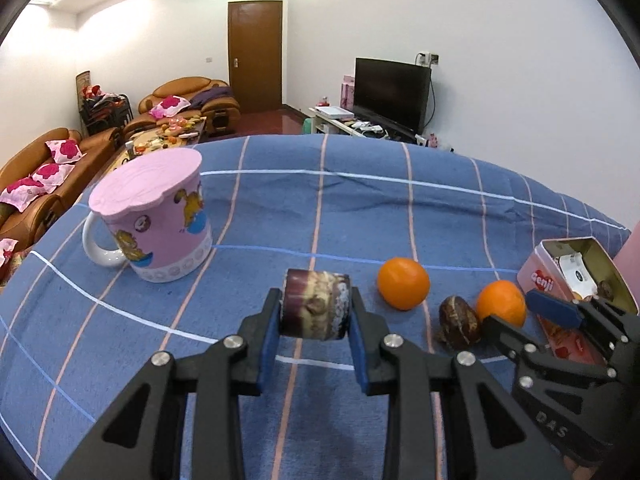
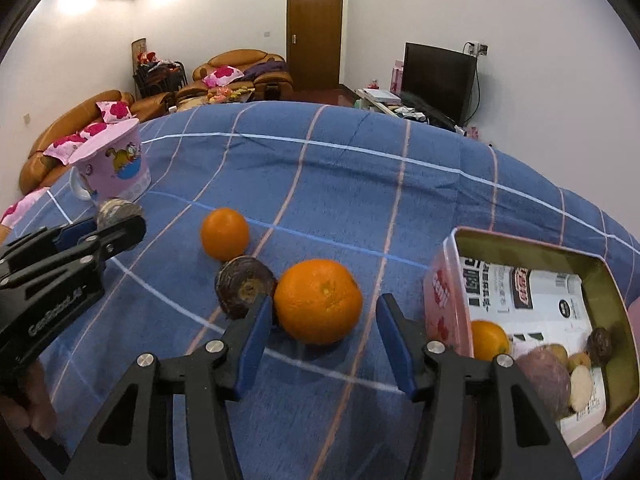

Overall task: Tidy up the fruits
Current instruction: 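Grasp the wrapped snack cake with the left tool while the right tool grasps an orange, then carry the snack cake and orange in both tools over the pink tin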

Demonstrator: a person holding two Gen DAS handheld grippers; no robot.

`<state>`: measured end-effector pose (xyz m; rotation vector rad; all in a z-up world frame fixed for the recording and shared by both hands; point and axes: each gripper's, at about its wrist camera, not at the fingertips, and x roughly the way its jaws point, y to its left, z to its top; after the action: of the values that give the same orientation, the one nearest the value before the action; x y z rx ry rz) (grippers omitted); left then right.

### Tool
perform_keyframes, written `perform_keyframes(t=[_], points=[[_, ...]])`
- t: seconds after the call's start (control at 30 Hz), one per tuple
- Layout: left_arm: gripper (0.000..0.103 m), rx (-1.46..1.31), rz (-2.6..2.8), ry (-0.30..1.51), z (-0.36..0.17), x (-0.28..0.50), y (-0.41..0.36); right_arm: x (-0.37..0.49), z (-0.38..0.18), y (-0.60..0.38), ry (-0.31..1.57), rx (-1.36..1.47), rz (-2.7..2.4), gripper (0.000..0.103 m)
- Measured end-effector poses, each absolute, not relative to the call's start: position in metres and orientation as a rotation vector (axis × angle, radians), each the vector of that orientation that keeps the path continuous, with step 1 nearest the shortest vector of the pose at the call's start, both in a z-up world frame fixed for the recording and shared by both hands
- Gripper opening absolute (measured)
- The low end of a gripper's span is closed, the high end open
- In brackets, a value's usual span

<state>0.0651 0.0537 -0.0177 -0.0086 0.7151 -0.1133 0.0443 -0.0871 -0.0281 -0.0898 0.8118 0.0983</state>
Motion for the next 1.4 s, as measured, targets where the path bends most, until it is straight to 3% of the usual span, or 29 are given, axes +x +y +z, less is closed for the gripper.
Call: perform_keyframes(t=[0.3,0.43,0.8,1.4], points=[[0.033,-0.007,-0.089,0.709,-0.016,0.066,0.056,0.053,-0.039,-0.074,0.849,-0.302,0.118,0.056],[0.033,-0.011,-0.089,0.703,-0.015,0.068,0.055,0.052,-0.036,-0.085,0.836,-0.248,0.116,0.049],[0.033,-0.023,-0.079,0.651,-0.013,0.059,0.058,0.01,-0.006,-0.114,0.629,0.019,0.221,0.048],[0.033,0.025,-0.005,0.53,-0.004,0.032,0.049,-0.028,0.003,-0.108,0.536,0.044,0.147,0.049]])
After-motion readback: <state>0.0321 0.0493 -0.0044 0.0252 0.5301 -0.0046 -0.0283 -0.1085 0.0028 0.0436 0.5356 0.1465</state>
